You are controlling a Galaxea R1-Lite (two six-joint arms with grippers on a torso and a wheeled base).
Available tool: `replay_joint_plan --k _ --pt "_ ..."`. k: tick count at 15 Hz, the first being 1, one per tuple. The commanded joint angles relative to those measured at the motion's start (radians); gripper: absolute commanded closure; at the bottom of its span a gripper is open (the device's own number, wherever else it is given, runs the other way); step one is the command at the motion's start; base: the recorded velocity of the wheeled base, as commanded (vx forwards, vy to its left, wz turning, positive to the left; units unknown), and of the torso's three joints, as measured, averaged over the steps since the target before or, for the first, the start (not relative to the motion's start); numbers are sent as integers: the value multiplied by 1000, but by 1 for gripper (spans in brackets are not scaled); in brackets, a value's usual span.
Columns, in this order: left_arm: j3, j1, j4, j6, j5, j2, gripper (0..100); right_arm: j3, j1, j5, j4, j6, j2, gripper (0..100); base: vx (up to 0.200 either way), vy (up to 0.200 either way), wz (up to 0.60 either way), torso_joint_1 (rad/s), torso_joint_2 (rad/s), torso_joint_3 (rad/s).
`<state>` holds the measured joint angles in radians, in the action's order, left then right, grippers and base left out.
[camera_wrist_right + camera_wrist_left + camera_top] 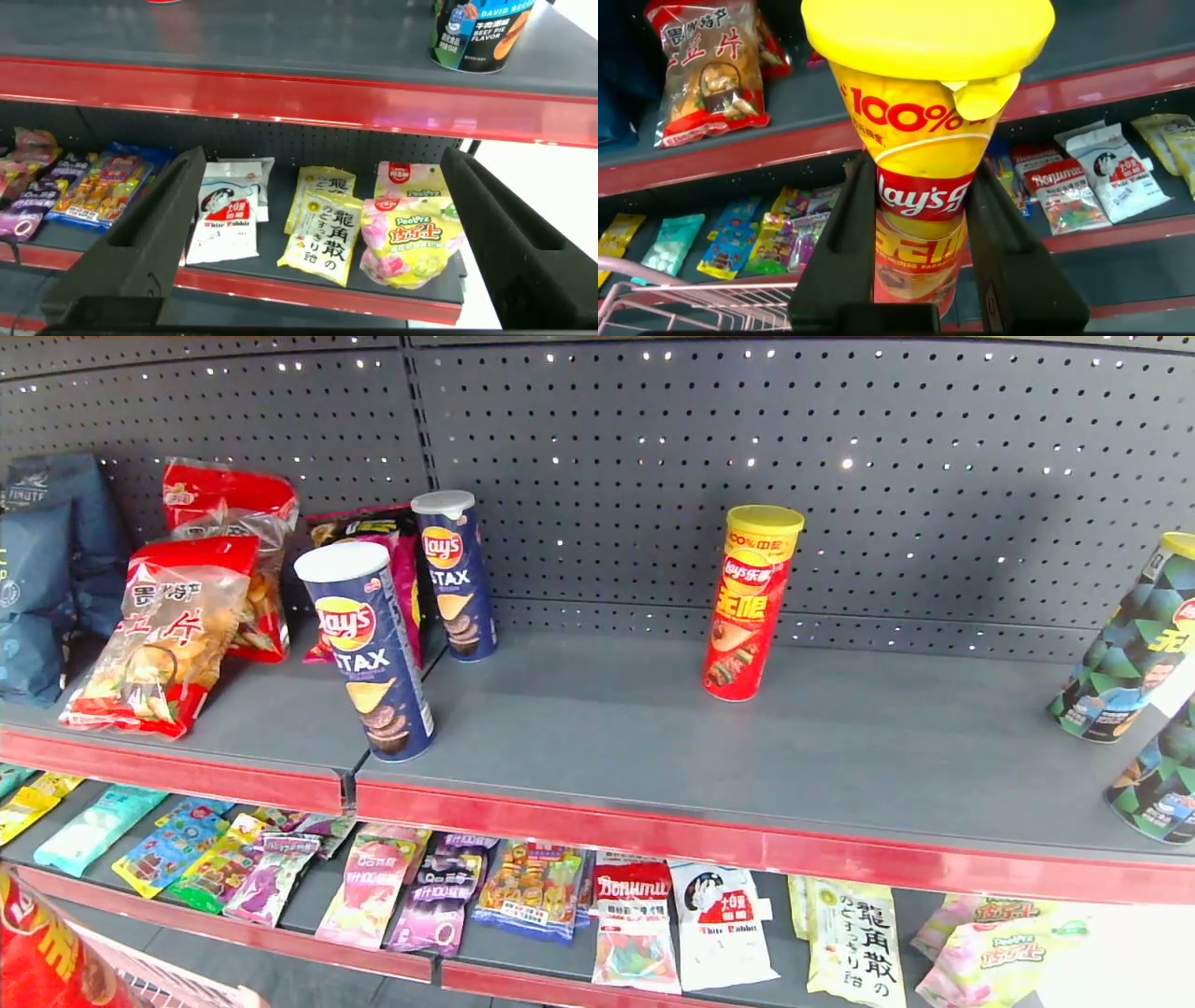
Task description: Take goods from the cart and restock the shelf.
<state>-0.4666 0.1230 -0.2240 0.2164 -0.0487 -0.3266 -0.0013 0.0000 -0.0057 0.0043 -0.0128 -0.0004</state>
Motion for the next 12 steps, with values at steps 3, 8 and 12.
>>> replay_joint_plan --k 3,8,12 --pt "2 1 -1 18 0 44 100 -105 2 116 -3 -30 62 0 0 0 0 0 0 0" --pt "22 4 -6 14 -42 107 100 -579 138 271 -6 -127 645 0 0 0 0 0 0 0" --pt "-10 4 2 -115 -39 63 100 -873 331 244 -9 -124 1050 0 0 0 0 0 0 0"
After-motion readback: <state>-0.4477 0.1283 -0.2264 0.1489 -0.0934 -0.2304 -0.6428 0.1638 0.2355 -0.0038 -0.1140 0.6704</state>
